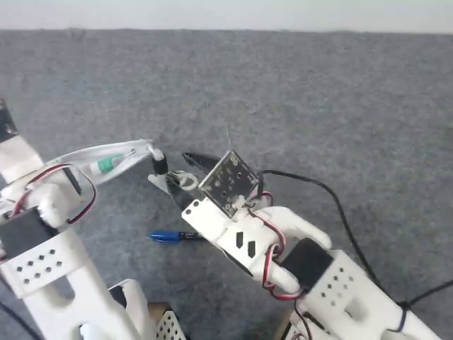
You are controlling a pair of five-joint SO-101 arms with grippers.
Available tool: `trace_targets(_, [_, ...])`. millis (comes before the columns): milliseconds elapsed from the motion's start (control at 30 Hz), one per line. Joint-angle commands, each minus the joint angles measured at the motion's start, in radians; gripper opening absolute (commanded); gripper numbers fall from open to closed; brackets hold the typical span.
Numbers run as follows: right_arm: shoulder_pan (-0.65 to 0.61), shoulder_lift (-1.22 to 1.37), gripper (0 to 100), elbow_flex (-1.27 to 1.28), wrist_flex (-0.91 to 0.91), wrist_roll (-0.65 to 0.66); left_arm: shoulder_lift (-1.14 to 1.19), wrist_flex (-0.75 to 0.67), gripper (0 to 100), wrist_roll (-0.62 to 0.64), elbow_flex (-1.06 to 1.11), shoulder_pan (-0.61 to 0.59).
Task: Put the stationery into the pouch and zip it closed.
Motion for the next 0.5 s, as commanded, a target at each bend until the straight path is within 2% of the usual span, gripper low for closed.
trace_targets(0, [0.016, -0.036, 13.3, -0.190, 0.288, 0.037, 0.008, -0.035, 1, -0.011, -0.015, -0.009])
trace_targets(467, [0.018, -0.035, 13.3, -0.201, 0.596, 0.193, 0.008, -0.034, 1, -0.011, -0.015, -0.009])
